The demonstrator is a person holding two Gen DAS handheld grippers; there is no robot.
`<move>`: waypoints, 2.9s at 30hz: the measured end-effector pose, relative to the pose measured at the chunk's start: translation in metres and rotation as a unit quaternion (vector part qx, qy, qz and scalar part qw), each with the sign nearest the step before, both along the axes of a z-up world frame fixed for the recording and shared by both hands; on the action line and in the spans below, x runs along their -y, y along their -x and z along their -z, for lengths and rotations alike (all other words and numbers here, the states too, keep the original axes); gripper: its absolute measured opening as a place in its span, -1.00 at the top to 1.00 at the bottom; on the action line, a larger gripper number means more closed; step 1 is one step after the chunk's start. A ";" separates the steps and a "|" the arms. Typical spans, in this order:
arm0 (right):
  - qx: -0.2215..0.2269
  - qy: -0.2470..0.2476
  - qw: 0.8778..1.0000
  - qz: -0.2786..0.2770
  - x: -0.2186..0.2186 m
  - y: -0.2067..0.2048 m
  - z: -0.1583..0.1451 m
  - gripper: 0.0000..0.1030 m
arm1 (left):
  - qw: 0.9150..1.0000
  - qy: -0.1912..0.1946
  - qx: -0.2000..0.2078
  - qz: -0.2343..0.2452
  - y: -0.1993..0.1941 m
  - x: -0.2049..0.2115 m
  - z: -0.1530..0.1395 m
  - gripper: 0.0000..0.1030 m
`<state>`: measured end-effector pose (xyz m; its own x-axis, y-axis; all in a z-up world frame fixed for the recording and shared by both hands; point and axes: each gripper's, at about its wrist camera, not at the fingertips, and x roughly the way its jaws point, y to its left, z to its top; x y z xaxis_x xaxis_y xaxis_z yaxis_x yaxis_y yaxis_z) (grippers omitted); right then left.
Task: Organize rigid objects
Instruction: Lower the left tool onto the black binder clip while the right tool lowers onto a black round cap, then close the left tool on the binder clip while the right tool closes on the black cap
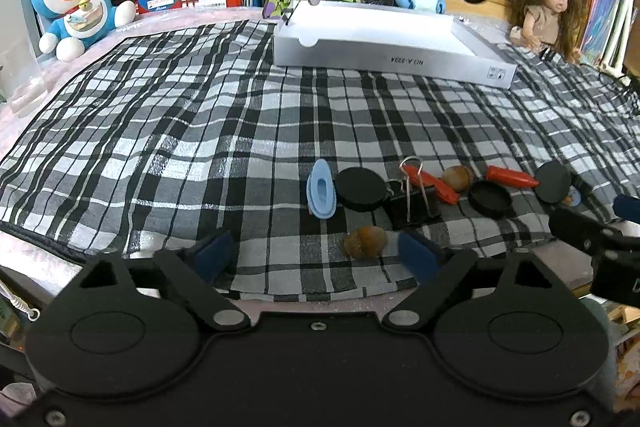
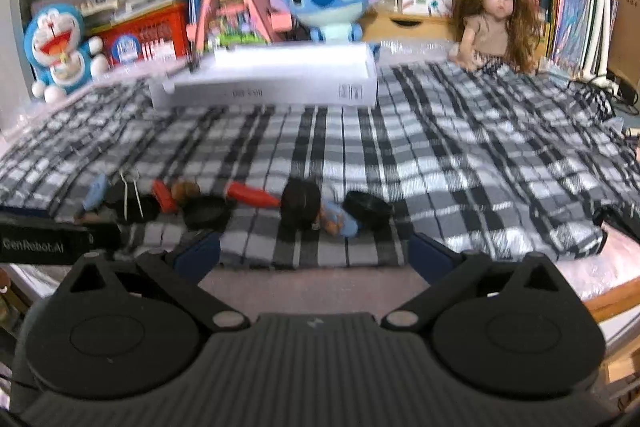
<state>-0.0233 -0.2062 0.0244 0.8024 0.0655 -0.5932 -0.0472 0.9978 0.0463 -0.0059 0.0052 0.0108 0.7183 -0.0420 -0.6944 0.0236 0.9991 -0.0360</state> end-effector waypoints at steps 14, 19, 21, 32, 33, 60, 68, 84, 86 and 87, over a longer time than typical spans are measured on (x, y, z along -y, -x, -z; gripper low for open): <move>0.041 0.018 0.999 -0.029 -0.008 0.005 -0.007 0.04 | 0.997 0.047 0.040 0.048 0.018 -0.002 -0.015 0.55; 0.035 0.013 0.998 -0.050 -0.012 0.003 -0.004 0.32 | 0.995 0.058 0.043 0.075 0.019 0.005 -0.016 0.55; 0.026 0.007 0.998 -0.050 -0.013 0.000 -0.001 0.42 | 0.994 0.052 0.045 0.081 0.017 0.010 -0.014 0.55; 0.012 0.009 0.999 -0.037 -0.007 -0.020 0.008 0.31 | 0.994 0.043 0.040 0.097 0.000 0.028 -0.001 0.54; 0.011 0.011 0.999 -0.036 -0.006 -0.022 0.009 0.31 | 0.994 0.042 0.041 0.097 -0.001 0.028 0.000 0.53; 0.052 0.027 0.995 -0.084 -0.016 -0.017 0.003 0.74 | 0.994 0.060 0.064 0.063 -0.007 0.016 0.002 0.88; 0.042 0.022 0.992 -0.117 -0.023 -0.006 0.005 0.64 | 0.993 0.066 0.065 0.069 -0.005 0.018 0.001 0.79; 0.024 -0.044 0.996 -0.070 0.009 -0.009 0.009 0.04 | 0.995 0.064 0.056 0.061 -0.013 0.018 0.008 0.57; 0.022 -0.053 0.996 -0.067 0.010 -0.012 0.011 -0.06 | 0.995 0.057 0.059 0.055 -0.015 0.017 0.008 0.44; 0.022 -0.054 0.996 -0.066 0.010 -0.013 0.011 -0.11 | 0.996 0.051 0.060 0.051 -0.016 0.016 0.008 0.41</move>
